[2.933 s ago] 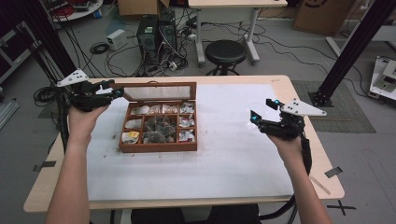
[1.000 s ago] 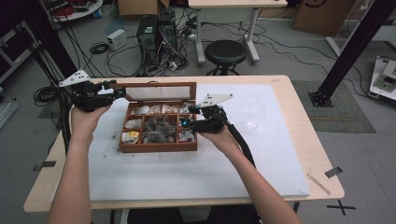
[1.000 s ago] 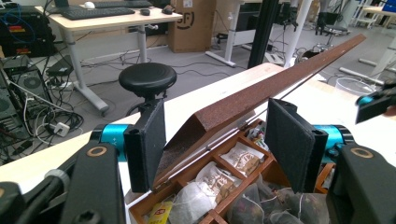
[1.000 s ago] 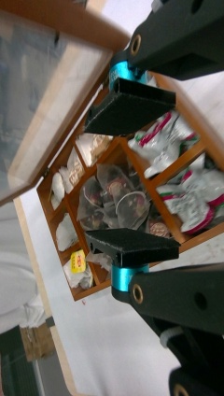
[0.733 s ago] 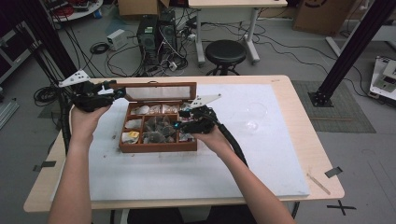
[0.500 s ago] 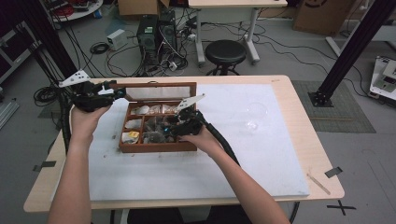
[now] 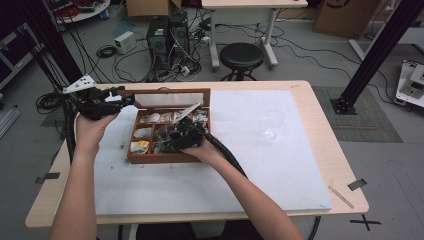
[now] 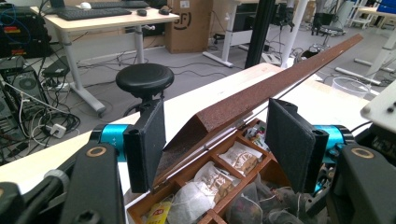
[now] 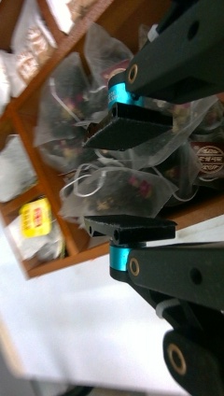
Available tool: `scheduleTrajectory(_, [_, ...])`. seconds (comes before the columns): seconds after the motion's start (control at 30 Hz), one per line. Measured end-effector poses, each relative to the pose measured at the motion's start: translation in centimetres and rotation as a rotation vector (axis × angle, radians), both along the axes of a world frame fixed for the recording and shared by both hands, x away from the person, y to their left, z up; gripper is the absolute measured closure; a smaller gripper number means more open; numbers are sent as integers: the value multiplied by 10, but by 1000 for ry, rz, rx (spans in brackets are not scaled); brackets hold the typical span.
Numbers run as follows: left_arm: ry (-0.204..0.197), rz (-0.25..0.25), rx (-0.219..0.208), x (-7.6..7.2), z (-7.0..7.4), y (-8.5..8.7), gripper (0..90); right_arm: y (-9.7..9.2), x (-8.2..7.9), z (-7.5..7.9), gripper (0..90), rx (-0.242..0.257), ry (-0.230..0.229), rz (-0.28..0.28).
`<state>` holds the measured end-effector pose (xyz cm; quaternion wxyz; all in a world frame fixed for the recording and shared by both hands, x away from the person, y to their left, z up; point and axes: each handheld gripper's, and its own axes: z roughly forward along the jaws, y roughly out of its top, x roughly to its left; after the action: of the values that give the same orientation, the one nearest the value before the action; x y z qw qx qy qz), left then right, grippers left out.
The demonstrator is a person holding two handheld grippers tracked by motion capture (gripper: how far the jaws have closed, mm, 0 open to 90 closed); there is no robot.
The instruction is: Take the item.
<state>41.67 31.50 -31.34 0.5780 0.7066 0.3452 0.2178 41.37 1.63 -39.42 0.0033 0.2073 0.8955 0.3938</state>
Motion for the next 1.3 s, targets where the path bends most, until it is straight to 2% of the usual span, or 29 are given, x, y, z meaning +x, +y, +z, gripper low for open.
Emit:
scheduleTrajectory(0.07, [0, 0, 1, 0, 0, 0, 386, 2, 0, -1, 595, -13, 9, -1])
scheduleTrajectory(0.1, [1, -1, 1, 0, 0, 0, 386, 5, 0, -2, 623, -44, 16, -8])
scheduleTrajectory(0.2, [1, 0, 2, 0, 0, 0, 386, 7, -1, -3, 733, -58, 32, -3])
scheduleTrajectory(0.27, [1, -2, 2, 0, 0, 0, 386, 7, -1, -2, 806, -55, 32, 7])
scheduleTrajectory(0.33, [1, -2, 3, 0, 0, 0, 385, 6, -1, -1, 809, -50, 29, 15])
scheduleTrajectory(0.4, [1, -3, 2, -1, 0, 0, 385, 5, -2, 0, 898, -39, 27, 24])
scheduleTrajectory(0.43, [2, -5, 4, -1, -1, 0, 385, 4, -3, 1, 898, -38, 13, 24])
scheduleTrajectory(0.93, [1, -4, 4, -2, -1, 0, 384, -9, -7, 18, 900, 40, -34, 34])
scheduleTrajectory(1.17, [1, -2, 4, -1, -1, 0, 383, -20, -8, 28, 900, 66, -56, 23])
scheduleTrajectory(1.3, [2, -1, 7, -2, -1, -1, 383, -32, -9, 37, 900, 96, -57, 23])
